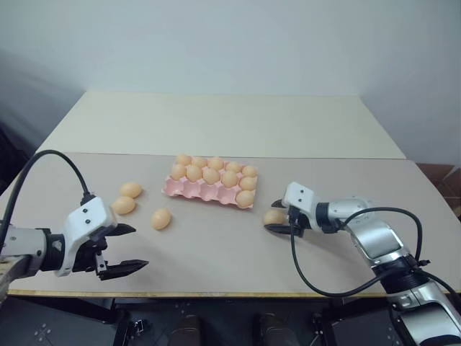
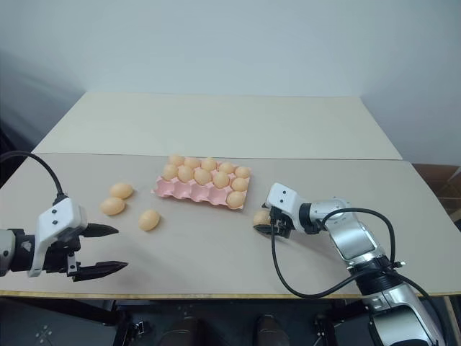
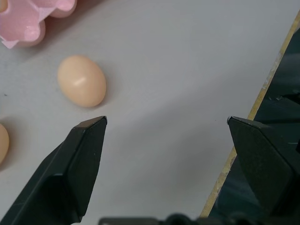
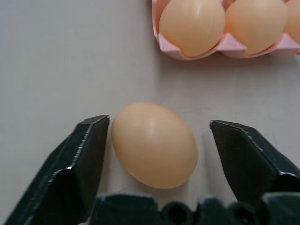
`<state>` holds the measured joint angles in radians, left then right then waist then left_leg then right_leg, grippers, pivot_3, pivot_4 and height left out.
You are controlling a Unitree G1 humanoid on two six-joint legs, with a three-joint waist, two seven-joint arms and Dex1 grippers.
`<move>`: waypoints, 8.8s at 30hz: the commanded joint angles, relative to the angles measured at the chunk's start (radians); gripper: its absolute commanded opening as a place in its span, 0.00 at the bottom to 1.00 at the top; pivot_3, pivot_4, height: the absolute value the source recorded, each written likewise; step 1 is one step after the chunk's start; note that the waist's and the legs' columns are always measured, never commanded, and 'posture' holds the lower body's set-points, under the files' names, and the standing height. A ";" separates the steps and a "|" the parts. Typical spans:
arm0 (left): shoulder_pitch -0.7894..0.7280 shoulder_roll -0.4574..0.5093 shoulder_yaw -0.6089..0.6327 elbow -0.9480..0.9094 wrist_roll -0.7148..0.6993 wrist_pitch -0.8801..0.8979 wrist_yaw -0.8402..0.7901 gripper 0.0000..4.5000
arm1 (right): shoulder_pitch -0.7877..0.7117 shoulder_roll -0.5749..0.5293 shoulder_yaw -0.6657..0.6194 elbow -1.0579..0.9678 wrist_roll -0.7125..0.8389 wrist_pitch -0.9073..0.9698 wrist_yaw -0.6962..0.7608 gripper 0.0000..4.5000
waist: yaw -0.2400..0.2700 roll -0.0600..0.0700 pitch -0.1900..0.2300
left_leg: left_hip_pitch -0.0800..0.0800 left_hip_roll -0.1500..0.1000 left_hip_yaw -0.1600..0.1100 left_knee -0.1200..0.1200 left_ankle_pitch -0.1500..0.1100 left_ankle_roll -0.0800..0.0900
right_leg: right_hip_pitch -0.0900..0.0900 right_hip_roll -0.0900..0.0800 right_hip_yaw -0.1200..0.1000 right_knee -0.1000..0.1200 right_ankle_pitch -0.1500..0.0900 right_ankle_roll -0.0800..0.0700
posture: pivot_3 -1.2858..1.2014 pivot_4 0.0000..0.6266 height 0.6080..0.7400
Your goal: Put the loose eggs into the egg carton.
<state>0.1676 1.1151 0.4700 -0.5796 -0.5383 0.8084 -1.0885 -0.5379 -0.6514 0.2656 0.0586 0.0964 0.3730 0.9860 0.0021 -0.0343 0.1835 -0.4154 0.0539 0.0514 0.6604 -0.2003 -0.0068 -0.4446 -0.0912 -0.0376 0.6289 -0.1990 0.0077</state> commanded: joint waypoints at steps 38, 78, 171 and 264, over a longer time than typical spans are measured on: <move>0.150 -0.032 0.157 -0.107 -0.007 0.012 0.019 1.00 | -0.371 0.378 0.064 0.337 -0.141 -0.269 -0.118 0.66 | -0.019 0.000 0.000 | -0.001 0.015 0.002 -0.001 0.000 -0.001 | -0.007 0.014 0.001 0.002 0.006 -0.003 | 0.52 0.24 1.00; -0.156 -0.373 -0.091 0.281 0.074 -0.211 0.253 1.00 | 0.100 0.043 -0.085 -0.624 0.053 0.169 -0.076 0.99 | -0.001 -0.005 -0.003 | -0.004 0.015 0.005 0.000 0.000 -0.001 | -0.011 0.015 0.003 0.002 0.006 -0.005 | 0.52 0.24 1.00; -0.069 -0.185 0.236 0.068 0.008 -0.074 0.140 0.99 | 0.170 -0.043 -0.087 -0.759 0.142 0.269 -0.216 1.00 | -0.005 -0.009 -0.006 | -0.005 0.015 0.004 0.002 0.000 -0.001 | -0.010 0.014 0.003 0.002 0.004 -0.008 | 0.52 0.24 1.00; -0.679 -0.547 -0.445 0.601 0.252 -0.398 0.393 0.47 | 0.198 -0.044 -0.084 -0.809 0.109 0.323 -0.314 1.00 | 0.006 -0.013 -0.008 | -0.005 0.014 0.005 0.002 0.000 0.000 | -0.008 0.015 0.004 0.001 0.008 -0.003 | 0.52 0.24 1.00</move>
<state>-0.4860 0.5693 0.0315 0.0024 -0.3069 0.4543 -0.6824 -0.3357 -0.6959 0.2143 -0.7034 0.2102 0.6893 0.6929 0.0084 -0.0471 0.1755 -0.4204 0.0679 0.0559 0.6626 -0.2002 -0.0072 -0.4530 -0.0761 -0.0332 0.6301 -0.1907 0.0047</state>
